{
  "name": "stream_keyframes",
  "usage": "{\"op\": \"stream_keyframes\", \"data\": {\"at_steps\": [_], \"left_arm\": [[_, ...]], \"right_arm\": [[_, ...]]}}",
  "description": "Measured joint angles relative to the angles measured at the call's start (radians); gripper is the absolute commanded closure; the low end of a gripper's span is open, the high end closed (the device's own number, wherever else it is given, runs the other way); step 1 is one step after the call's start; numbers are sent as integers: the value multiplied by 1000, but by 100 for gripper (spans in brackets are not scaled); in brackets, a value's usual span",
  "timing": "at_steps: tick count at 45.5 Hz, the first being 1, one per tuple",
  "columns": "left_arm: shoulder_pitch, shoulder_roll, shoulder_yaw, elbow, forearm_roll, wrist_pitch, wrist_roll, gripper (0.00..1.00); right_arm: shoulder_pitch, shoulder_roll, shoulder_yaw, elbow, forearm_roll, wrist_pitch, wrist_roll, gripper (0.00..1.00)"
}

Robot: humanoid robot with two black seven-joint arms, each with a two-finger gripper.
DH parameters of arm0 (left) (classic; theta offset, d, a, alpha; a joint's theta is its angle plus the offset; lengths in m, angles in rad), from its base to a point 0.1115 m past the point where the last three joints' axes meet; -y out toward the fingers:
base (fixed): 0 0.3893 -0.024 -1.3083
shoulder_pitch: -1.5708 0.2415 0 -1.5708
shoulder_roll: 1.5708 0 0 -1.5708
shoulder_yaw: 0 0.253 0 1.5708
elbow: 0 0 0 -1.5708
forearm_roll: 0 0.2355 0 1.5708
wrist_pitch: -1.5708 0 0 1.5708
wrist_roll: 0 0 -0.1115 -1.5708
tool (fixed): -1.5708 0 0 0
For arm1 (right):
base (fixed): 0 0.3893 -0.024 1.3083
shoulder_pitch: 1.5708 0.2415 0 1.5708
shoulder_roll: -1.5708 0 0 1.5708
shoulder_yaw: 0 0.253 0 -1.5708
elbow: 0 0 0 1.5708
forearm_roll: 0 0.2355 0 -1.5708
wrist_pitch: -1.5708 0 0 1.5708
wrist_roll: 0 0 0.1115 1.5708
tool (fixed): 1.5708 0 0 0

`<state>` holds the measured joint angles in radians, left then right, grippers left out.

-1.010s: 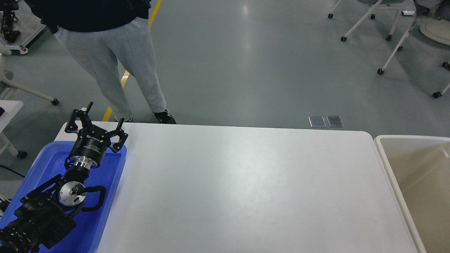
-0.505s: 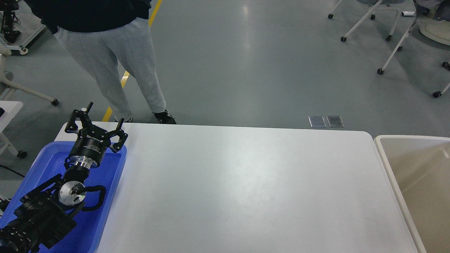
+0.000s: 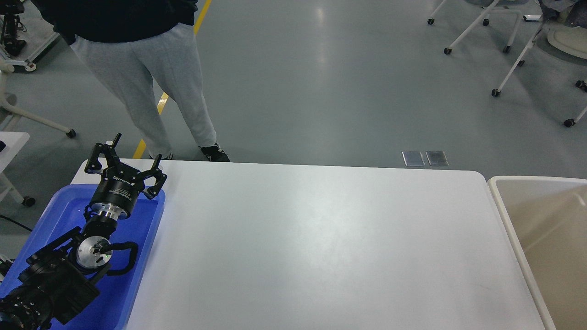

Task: Tidy desktop

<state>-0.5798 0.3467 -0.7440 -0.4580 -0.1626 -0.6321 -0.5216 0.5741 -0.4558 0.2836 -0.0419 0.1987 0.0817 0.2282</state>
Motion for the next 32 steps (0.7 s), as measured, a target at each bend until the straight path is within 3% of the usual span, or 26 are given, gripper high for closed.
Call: {"op": "stream_keyframes", "data": {"at_steps": [32], "left_arm": [[0,0,0,0,0,1,0,0]], "right_arm": [[13,-4,-1,-5,-2,-2,-5,1]]}}
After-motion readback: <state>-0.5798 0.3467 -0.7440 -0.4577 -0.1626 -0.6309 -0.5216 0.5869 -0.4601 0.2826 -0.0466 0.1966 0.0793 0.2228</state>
